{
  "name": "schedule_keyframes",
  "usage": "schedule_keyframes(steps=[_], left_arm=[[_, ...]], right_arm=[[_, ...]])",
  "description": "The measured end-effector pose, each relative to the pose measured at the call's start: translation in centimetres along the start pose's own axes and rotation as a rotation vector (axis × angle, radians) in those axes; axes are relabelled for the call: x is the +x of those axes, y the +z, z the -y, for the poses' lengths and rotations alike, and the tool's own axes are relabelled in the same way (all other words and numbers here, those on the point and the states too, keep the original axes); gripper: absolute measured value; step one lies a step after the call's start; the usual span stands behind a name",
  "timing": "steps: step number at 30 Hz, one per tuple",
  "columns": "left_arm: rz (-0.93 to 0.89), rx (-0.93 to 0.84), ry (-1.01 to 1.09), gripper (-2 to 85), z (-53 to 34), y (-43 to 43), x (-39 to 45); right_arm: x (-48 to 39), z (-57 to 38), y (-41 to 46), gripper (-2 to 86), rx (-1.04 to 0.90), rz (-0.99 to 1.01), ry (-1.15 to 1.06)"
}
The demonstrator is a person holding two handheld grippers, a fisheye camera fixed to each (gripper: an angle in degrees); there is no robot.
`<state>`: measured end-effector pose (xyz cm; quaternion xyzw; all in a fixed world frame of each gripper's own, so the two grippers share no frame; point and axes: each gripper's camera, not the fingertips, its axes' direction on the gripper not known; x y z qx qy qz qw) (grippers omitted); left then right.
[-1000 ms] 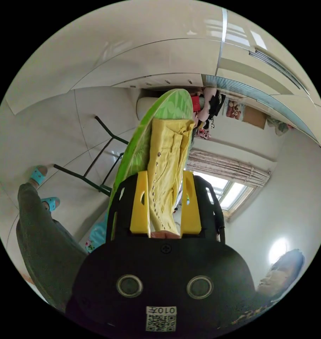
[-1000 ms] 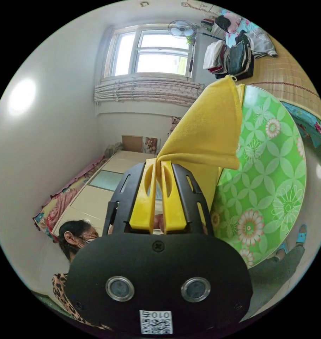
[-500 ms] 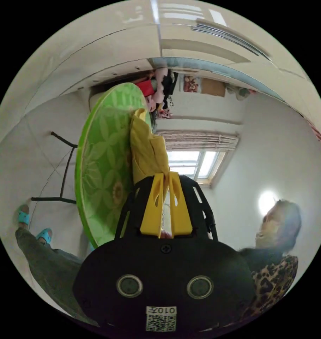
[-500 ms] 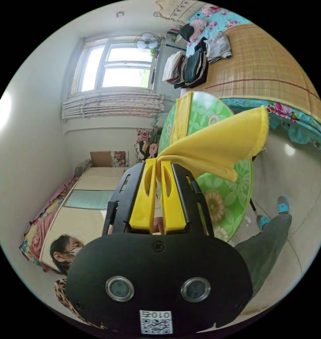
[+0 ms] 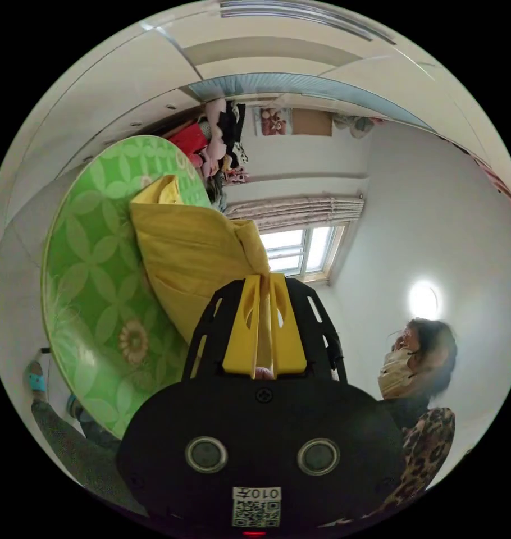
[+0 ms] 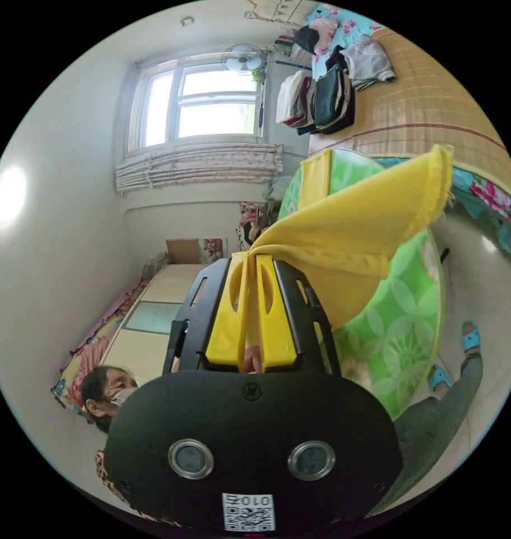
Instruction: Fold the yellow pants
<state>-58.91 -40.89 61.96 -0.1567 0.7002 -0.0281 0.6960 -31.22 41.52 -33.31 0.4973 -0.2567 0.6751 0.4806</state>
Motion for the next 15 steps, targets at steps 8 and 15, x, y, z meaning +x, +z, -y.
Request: schedule_keyframes(steps=[8,15], left_arm=[[-0.007,0.07,-0.091,0.9,9.2,10.6,-2.5],[0.1,0.09,-0.219,1.3,13.7,16.0,-7.5]], right_arm=[[6.1,13.5,16.5,3.5,-0.105,0.011,-0.013],[11.3,18.6,27.3,3.8,-0.167,-0.143,-0.021]])
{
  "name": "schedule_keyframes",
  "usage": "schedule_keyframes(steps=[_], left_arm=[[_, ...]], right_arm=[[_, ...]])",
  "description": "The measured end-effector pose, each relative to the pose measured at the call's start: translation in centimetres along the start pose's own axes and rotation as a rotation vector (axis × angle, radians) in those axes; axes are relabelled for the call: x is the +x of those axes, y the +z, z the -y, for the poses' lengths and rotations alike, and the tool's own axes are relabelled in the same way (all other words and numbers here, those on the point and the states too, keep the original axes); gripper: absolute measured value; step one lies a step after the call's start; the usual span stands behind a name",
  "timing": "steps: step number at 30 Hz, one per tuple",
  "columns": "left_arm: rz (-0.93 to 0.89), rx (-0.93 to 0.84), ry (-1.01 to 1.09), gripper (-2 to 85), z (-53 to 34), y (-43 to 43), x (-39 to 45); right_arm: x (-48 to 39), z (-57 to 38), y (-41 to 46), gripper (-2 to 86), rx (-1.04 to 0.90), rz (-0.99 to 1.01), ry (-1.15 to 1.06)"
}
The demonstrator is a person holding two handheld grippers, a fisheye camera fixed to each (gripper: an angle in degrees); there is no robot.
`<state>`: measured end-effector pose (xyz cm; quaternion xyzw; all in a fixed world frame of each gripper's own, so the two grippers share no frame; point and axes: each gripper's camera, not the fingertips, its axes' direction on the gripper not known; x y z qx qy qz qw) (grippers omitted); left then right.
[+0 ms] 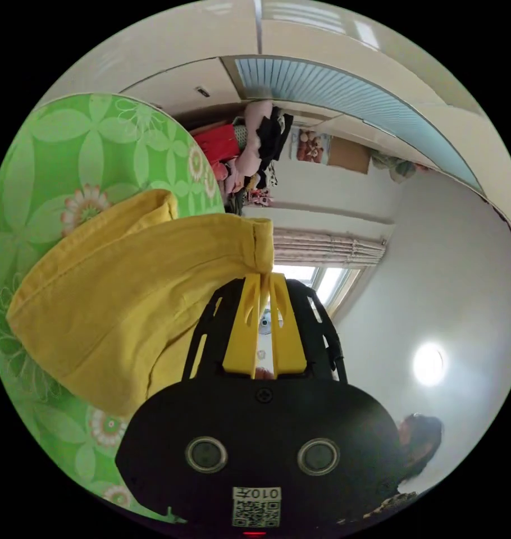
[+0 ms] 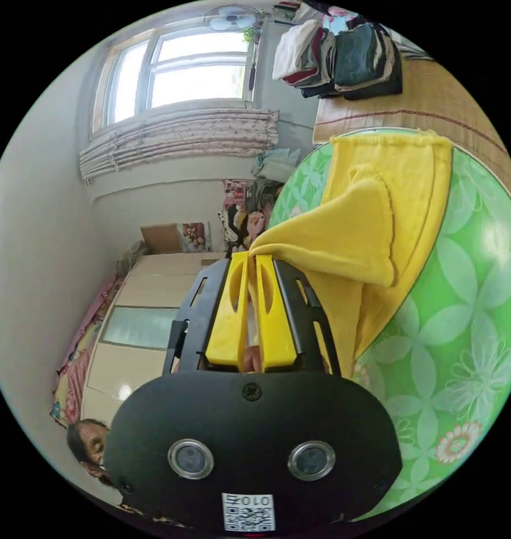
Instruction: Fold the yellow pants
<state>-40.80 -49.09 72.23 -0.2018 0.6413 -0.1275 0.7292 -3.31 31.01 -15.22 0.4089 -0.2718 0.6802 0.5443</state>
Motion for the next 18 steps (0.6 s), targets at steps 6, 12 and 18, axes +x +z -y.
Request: schedule_keyframes(steps=[6,12,18], left_arm=[[-0.034,0.003,0.028,3.2,2.0,3.1,-0.3],[0.016,0.041,-0.149,4.0,2.5,3.5,-3.3],[0.074,-0.005,-0.036,4.1,3.6,4.2,-1.1]], right_arm=[[2.6,3.7,7.6,6.9,-0.113,-0.081,-0.027],[3.5,5.2,10.4,8.2,-0.362,-0.062,-0.049],[1.9,4.6,0.2,8.3,-0.063,-0.31,-0.205]])
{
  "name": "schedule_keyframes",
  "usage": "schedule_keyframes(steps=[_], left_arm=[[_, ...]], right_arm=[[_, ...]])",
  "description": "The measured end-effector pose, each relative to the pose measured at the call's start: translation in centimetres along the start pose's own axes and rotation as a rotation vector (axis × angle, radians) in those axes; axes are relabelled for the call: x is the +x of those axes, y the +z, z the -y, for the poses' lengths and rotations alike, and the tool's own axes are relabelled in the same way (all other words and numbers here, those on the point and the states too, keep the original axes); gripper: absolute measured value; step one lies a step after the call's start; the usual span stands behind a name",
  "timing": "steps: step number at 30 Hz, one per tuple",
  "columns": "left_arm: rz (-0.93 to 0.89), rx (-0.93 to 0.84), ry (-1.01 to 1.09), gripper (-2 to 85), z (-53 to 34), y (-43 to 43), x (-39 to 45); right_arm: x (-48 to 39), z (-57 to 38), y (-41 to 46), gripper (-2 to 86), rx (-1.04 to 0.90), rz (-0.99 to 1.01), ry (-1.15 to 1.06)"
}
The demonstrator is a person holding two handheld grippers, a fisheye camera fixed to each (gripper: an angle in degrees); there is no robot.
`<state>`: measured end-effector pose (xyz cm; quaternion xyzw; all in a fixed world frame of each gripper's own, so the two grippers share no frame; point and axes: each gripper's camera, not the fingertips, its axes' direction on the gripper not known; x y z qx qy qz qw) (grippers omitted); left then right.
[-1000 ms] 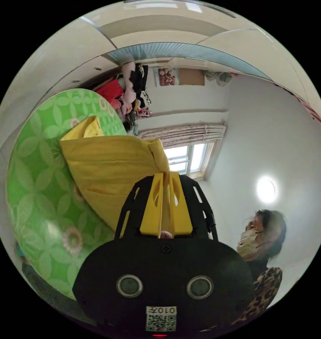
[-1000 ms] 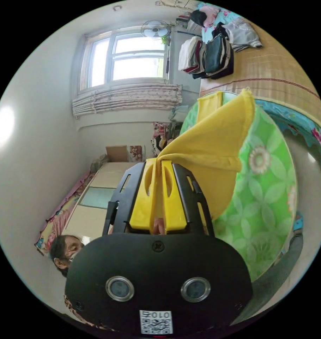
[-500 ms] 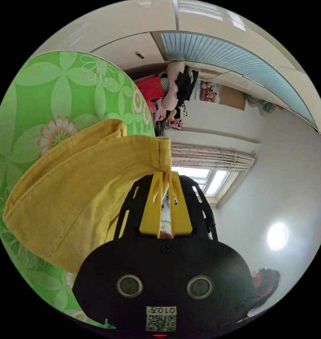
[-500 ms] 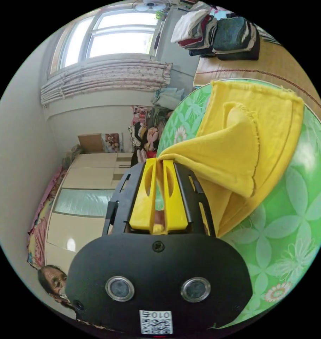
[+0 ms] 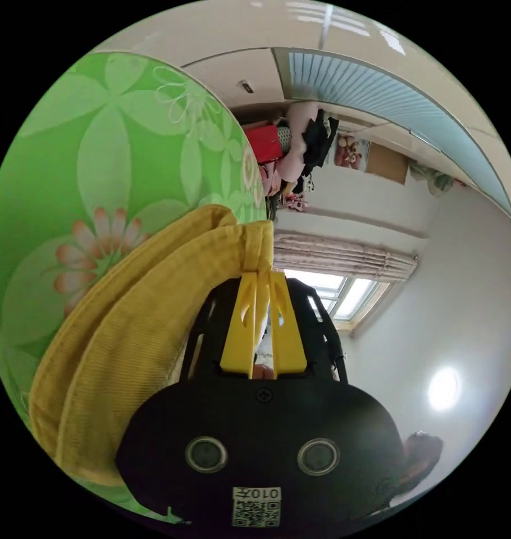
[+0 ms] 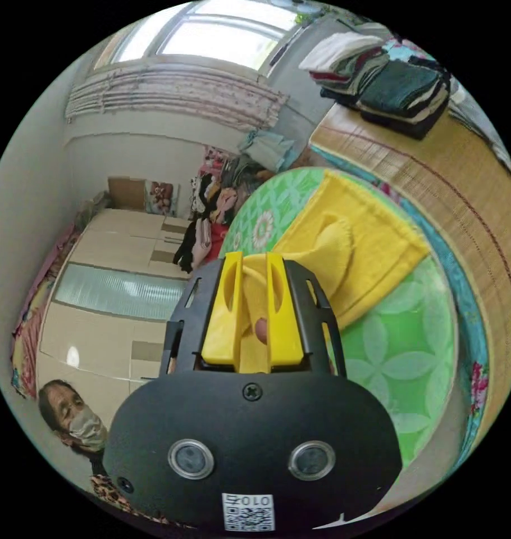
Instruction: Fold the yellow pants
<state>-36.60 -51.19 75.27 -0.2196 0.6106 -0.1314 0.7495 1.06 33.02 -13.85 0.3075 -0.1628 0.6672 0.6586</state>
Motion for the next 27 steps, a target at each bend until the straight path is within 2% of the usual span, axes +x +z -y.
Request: schedule_keyframes(steps=[2,4,10,13,15,17,20,24,27], left_arm=[[-0.008,0.005,0.038,4.2,-0.2,0.4,0.0],[0.018,0.012,0.063,4.2,-0.4,0.7,0.6],[0.238,0.011,0.21,3.8,-1.4,2.1,3.9],[0.348,-0.001,0.245,3.6,-1.9,2.2,4.9],[0.396,-0.011,0.27,3.4,-2.4,1.4,5.2],[0.414,-0.02,0.282,3.2,-2.6,0.0,5.2],[0.446,-0.067,0.305,2.8,-2.5,-3.4,5.0],[0.475,-0.126,0.371,2.4,-2.3,-8.1,4.7],[0.369,-0.176,0.43,2.2,-2.4,-9.7,4.5]], right_arm=[[0.6,-0.3,-0.6,11.7,-0.025,-0.366,0.048],[1.3,-0.6,0.7,14.5,-0.096,-0.447,0.07],[0.3,-0.8,2.7,14.2,-0.004,-0.395,0.065],[-0.5,0.1,4.0,8.0,-0.046,-0.449,0.074],[-0.5,0.3,4.1,4.0,-0.059,-0.411,0.078],[-0.5,-0.7,2.5,2.8,-0.06,-0.263,0.086],[-1.5,-5.2,-0.7,2.3,-0.083,-0.154,0.079],[-2.3,-13.0,-4.9,2.5,-0.174,-0.176,0.126],[-2.8,-18.1,-7.8,3.7,-0.219,-0.145,0.166]])
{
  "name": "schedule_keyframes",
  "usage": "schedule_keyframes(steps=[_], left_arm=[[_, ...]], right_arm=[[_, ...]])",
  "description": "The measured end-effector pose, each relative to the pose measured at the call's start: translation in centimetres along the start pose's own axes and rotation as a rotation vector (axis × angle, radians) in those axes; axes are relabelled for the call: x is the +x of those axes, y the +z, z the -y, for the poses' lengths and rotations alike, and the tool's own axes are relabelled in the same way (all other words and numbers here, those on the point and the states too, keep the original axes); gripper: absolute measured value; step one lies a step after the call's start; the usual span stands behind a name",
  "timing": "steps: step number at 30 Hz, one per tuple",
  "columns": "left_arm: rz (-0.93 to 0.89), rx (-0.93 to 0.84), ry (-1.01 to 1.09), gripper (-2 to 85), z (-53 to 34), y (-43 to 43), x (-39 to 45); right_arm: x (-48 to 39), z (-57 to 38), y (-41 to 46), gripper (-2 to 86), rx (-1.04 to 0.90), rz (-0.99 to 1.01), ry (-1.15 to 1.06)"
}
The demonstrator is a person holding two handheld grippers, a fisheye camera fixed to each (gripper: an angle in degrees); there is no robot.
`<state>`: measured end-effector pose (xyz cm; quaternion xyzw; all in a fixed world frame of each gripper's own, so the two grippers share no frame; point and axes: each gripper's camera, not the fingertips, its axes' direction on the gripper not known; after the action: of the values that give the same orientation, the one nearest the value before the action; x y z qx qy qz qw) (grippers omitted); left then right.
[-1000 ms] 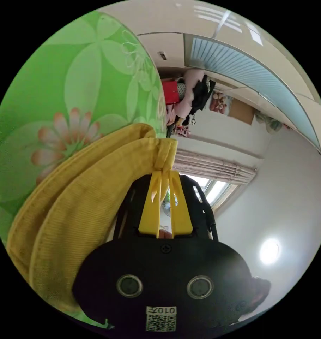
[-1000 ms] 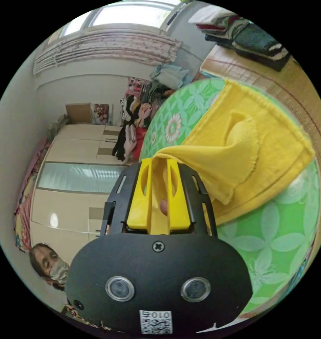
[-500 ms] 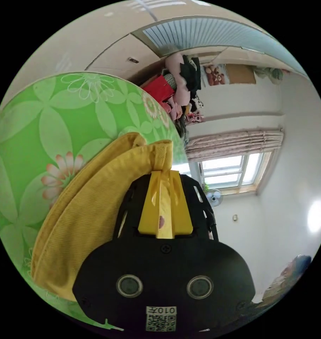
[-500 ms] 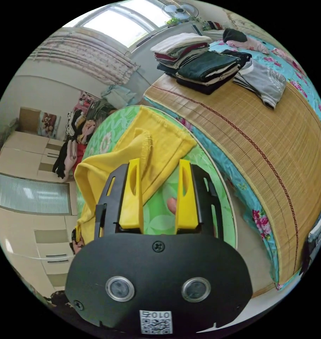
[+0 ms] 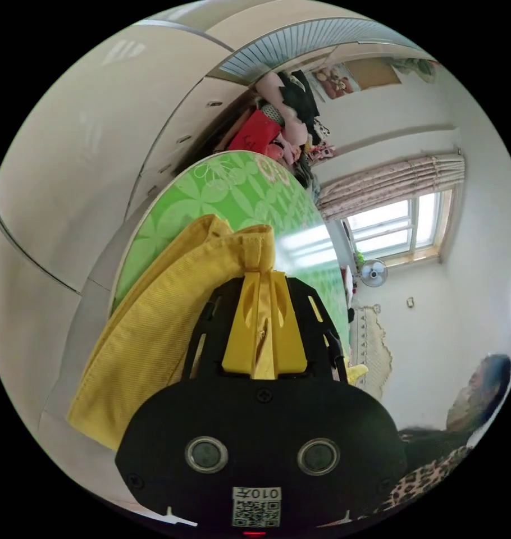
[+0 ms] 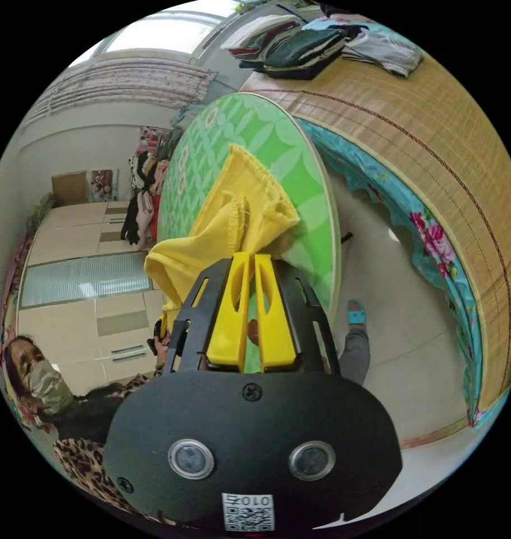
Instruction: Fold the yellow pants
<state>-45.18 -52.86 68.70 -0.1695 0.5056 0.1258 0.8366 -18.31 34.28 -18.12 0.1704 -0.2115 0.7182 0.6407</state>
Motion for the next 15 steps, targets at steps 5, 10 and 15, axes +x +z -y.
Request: schedule_keyframes(steps=[5,10,15], left_arm=[[-0.355,0.073,0.076,2.3,-1.3,-2.2,-1.1],[-0.41,0.181,0.005,2.2,-4.5,-3.4,-1.8],[-0.392,0.242,-0.118,1.9,-5.8,-3.2,-3.1]], right_arm=[[-5.4,-5.2,-5.1,10.0,0.119,-0.153,-0.144],[-15.8,-5.8,-0.4,13.4,0.048,-0.597,-0.431],[-24.1,-7.3,7.2,12.6,0.1,-0.883,-0.636]])
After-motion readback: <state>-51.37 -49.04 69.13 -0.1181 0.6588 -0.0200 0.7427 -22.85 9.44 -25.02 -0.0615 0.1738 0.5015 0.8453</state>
